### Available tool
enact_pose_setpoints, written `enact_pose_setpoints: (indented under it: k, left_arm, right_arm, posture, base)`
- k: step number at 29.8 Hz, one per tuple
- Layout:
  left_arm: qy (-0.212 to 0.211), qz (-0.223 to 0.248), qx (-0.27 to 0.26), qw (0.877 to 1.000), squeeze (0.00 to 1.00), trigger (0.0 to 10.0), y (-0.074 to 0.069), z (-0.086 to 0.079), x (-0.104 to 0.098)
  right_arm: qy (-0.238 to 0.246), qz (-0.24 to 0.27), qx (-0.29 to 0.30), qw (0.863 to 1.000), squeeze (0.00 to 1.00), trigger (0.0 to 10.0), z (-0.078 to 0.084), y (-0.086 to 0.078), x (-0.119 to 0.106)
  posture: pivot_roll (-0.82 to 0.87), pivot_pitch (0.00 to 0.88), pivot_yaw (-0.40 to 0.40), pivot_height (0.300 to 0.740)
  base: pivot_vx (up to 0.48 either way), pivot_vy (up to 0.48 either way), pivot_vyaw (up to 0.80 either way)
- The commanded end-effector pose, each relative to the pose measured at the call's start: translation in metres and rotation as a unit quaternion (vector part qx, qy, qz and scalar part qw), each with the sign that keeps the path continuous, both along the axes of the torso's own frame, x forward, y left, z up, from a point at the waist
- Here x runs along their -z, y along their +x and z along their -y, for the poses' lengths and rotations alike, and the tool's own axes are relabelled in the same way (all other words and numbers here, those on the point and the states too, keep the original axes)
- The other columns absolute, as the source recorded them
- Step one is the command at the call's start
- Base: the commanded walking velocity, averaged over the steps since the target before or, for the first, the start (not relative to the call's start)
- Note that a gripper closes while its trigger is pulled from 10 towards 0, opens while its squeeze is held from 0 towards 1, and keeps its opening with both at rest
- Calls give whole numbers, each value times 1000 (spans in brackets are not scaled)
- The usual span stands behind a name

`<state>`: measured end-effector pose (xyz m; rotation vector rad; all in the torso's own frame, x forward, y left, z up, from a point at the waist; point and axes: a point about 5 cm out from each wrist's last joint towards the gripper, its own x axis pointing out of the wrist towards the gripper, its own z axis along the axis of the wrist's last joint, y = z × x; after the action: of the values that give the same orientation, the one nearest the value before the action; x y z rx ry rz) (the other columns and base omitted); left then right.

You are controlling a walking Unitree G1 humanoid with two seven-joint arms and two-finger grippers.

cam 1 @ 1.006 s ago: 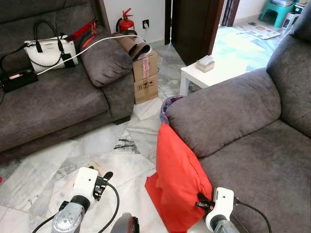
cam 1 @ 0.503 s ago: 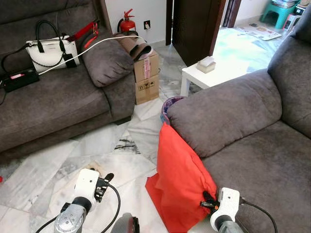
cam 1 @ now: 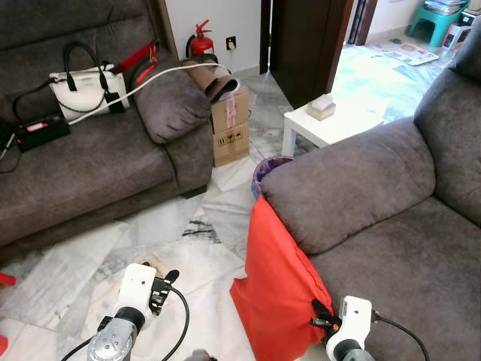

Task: Move the pillow to the sofa from floor

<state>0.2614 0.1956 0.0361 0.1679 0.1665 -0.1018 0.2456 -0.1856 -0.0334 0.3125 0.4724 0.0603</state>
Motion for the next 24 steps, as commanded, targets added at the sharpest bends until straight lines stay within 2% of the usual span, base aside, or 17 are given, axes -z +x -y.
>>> enact_pose_setpoints:
  k: [1, 7, 10, 15, 17, 20, 21, 22, 24]
  left_arm:
    - [-1, -11, -3, 1000, 0, 10000, -4, -4, 5]
    - [-1, -10, 0, 1000, 0, 10000, -3, -4, 5]
    - [0, -8, 1, 1000, 0, 10000, -3, -4, 4]
    - [-2, -4, 2, 1000, 0, 10000, -1, -4, 1]
    - [-11, -6, 20, 1000, 0, 10000, -1, -3, 1]
    - [-17, 2, 33, 999, 0, 10000, -1, -3, -3]
    - [-25, 0, 52, 998, 0, 10000, -1, -3, -6]
    - [-27, -3, 59, 998, 0, 10000, -1, -4, -7]
    - [-26, -34, 102, 994, 0, 10000, -3, -3, -3]
  right_arm:
    - [-4, 22, -1, 1000, 0, 10000, 4, 2, -5]
    - [-16, 25, 5, 1000, 0, 10000, 12, 3, -7]
    - [-21, 40, -4, 999, 0, 10000, 14, 8, -13]
    - [-47, 76, -74, 993, 0, 10000, 14, 21, -28]
    - [-59, 90, -149, 983, 0, 10000, 12, 22, -34]
    - [-77, 96, -205, 971, 0, 10000, 12, 22, -38]
    - [-90, 88, -276, 953, 0, 10000, 15, 20, -41]
    - [-95, 81, -301, 945, 0, 10000, 15, 18, -42]
    - [-131, 33, -407, 903, 0, 10000, 18, 7, -37]
  posture:
    - [24, 88, 85, 740]
    - [22, 78, 90, 740]
    - [26, 76, 90, 740]
    - [31, 79, 89, 740]
    - [32, 81, 89, 740]
    - [31, 81, 89, 740]
    - [33, 84, 91, 740]
    - [34, 87, 92, 740]
    - [32, 87, 92, 740]
  base:
    - [0, 0, 0]
    - [0, 0, 0]
    - [0, 0, 0]
    - [0, 0, 0]
    - [0, 0, 0]
    - [0, 0, 0]
    - [0, 0, 0]
    - [0, 0, 0]
    - [0, 0, 0]
